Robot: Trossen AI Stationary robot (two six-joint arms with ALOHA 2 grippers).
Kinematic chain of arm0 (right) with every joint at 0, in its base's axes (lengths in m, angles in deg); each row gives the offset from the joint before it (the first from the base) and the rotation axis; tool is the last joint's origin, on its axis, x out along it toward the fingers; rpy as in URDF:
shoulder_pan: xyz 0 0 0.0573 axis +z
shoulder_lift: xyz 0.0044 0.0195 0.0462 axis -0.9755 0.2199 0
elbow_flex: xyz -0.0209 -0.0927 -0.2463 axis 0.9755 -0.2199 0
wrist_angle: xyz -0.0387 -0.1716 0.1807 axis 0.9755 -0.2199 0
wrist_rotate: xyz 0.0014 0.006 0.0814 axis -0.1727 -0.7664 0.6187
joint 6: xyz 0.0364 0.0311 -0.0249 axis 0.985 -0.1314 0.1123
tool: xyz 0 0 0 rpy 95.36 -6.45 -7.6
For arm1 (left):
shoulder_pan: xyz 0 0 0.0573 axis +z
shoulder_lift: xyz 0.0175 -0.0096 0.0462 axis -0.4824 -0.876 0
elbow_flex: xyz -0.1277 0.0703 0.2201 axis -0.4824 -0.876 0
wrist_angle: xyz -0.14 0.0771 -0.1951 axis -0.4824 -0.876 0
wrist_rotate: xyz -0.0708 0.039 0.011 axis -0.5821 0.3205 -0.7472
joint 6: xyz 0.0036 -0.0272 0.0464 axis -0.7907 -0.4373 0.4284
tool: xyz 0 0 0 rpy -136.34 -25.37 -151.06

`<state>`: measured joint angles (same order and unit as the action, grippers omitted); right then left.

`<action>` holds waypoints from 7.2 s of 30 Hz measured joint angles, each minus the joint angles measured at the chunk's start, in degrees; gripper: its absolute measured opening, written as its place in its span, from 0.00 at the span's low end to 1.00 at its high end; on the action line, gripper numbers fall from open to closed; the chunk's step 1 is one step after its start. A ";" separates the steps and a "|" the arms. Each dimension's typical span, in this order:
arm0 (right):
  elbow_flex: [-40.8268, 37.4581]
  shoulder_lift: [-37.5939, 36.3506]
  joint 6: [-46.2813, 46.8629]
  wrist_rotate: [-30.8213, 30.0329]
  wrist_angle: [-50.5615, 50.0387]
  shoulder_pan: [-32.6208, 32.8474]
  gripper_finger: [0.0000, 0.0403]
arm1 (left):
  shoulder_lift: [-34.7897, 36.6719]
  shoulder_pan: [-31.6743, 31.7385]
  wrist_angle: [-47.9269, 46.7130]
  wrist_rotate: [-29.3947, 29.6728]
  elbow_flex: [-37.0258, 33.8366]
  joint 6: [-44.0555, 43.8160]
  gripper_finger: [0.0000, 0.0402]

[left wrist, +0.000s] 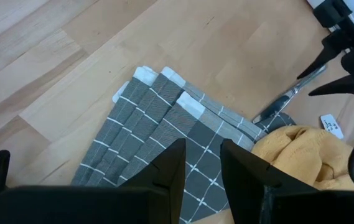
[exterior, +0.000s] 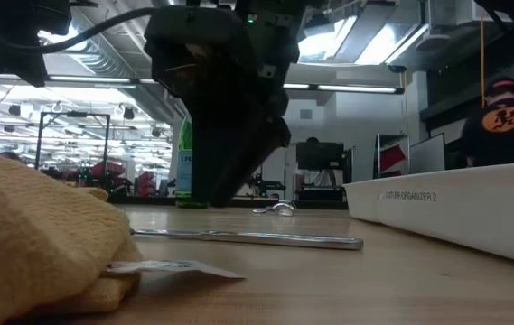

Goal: Sort silverware
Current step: Stack the silver knife into the white utensil tray with the other silver knives

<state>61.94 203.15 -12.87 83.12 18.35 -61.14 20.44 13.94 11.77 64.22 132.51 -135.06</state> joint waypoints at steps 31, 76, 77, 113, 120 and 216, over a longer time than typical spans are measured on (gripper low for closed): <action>0.24 3.48 0.63 -2.44 -0.64 1.12 0.32 | 0.02 -0.01 0.19 0.01 0.00 0.17 0.22; 4.90 4.00 2.17 0.37 -9.94 0.97 0.14 | 0.02 0.01 0.17 0.02 0.00 0.15 0.22; 4.90 3.98 2.17 0.68 -9.95 0.99 0.14 | 0.00 0.01 0.17 0.02 0.00 0.15 0.22; 5.05 3.74 3.51 2.35 -9.50 -0.45 0.14 | -17.71 -0.09 42.68 -5.49 -18.09 -25.73 0.22; 5.05 3.72 3.50 2.35 -9.47 -0.45 0.14 | -24.71 0.01 51.38 -6.93 -18.47 -25.61 0.22; 5.03 3.69 3.21 2.35 -9.60 -0.41 0.14 | -51.93 -0.15 82.99 -14.88 -18.43 -30.21 0.22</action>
<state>66.97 206.84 -9.65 85.47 8.75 -61.55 -31.49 13.79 94.77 49.34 114.08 -165.27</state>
